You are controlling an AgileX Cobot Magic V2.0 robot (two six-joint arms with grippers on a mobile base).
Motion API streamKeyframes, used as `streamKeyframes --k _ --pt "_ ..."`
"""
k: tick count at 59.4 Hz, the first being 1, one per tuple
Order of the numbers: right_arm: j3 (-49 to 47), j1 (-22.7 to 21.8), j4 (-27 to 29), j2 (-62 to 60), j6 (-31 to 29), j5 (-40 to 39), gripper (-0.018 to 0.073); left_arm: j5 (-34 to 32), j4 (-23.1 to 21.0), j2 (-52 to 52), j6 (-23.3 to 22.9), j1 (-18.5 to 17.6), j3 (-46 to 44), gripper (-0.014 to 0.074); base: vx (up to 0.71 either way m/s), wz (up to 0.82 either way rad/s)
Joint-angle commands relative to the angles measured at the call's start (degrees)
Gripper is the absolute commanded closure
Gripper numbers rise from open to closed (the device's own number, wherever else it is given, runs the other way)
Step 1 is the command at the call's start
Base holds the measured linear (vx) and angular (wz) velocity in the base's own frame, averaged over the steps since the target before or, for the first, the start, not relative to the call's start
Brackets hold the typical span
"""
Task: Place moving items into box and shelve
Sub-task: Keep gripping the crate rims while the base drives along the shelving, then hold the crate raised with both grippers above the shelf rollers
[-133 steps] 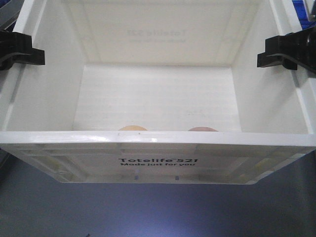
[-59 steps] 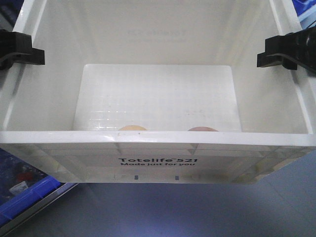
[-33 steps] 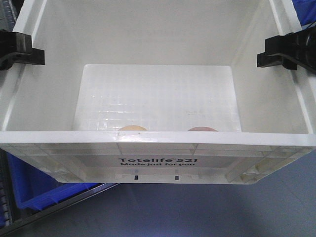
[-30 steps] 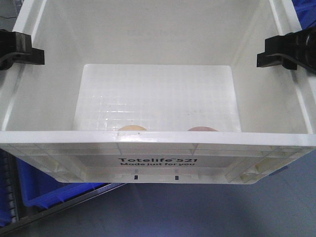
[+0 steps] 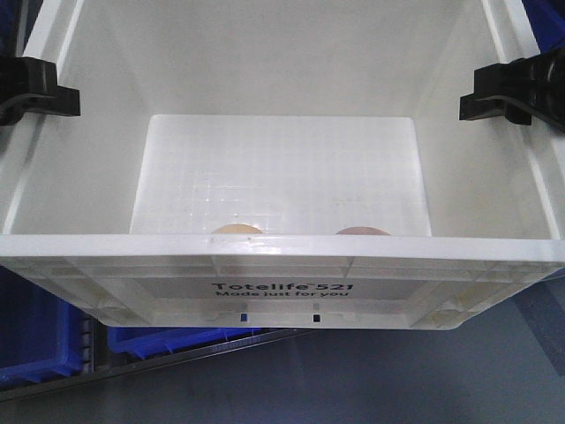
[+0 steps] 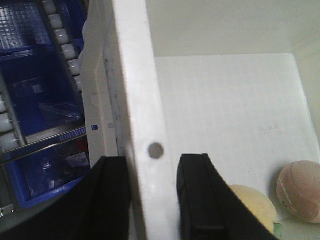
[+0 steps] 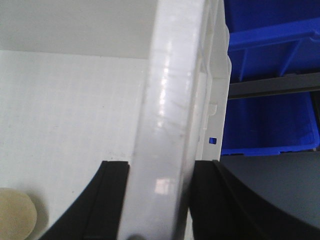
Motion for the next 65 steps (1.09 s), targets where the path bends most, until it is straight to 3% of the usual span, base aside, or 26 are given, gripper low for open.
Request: streamKeyframes --k 1,65 --pt "-2.2 -0.3 1.3 -1.8 -1.0 -7.4 0.0565 -7.5 -1.2 -1.6 0.9 -0.3 -2.8 0.0603 0.07 0.35" --pt "-2.2 -0.3 1.3 -1.8 -1.0 -7.4 0.0565 -7.5 -1.2 -1.6 0.9 -0.3 -2.8 0.0603 0.07 0.21"
